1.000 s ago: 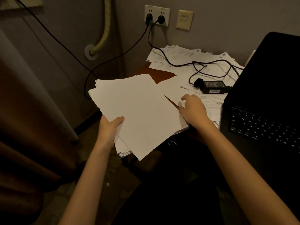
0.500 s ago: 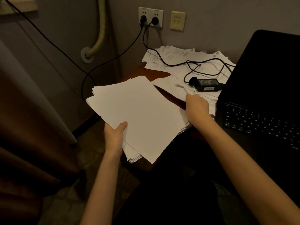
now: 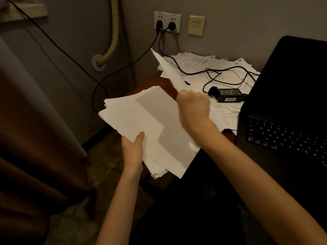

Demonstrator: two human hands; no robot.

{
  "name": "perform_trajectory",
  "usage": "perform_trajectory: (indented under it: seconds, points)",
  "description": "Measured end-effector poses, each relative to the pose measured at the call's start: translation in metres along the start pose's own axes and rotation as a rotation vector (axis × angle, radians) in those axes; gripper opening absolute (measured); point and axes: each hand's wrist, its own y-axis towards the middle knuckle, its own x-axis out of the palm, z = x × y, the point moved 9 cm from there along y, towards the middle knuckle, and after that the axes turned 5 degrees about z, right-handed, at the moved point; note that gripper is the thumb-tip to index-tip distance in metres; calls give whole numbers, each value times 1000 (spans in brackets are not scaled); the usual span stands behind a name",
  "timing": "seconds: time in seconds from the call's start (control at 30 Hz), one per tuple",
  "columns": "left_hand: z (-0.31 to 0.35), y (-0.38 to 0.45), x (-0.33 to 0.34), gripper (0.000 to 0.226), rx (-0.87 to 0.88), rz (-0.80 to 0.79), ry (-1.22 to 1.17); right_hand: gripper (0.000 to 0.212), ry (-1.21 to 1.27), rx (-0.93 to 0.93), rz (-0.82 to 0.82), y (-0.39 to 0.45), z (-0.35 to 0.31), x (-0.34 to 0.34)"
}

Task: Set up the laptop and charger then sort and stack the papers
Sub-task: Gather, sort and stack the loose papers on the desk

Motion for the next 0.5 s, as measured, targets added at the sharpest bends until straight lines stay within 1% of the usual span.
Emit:
perform_trajectory:
  seconds: [0.03,0.07,0.13,0.17,0.2,0.27,0.3,0.33,0.37,0.43,0.47,0.5]
  points:
    - [-2,0,0,45,-34,7,-27,36,24,-81,2,-5,-22,-12]
    - [-4,0,0,42,-72,11,-68,34,30,-154,11,-11,-42,-15]
    - [-4,1,3,40,-121,-22,-148,22,81,-250,-207,-29,-75,4]
    - [-4,1,5,40,-131,-44,-170,20,75,-298,-312,-40,-86,18]
    - [-5,2,4,39,-141,-57,-179,19,90,-331,-371,-47,-94,27]
    - [-13,2,3,46,-203,-71,-174,9,123,-366,-402,-56,-98,30]
    - [-18,1,2,54,-252,-69,-177,7,130,-396,-398,-61,-102,31]
    - [-21,0,2,57,-287,-59,-173,12,124,-415,-396,-65,-104,31]
    - [-23,1,0,52,-294,-35,-157,17,140,-422,-392,-69,-104,30]
    - [-19,3,-4,29,-226,31,-76,21,253,-379,-402,-69,-94,31]
    - [-15,3,-4,23,-183,44,-29,26,348,-317,-425,-65,-85,35]
    - [-10,2,-2,28,-132,26,-7,33,456,-224,-450,-59,-73,41]
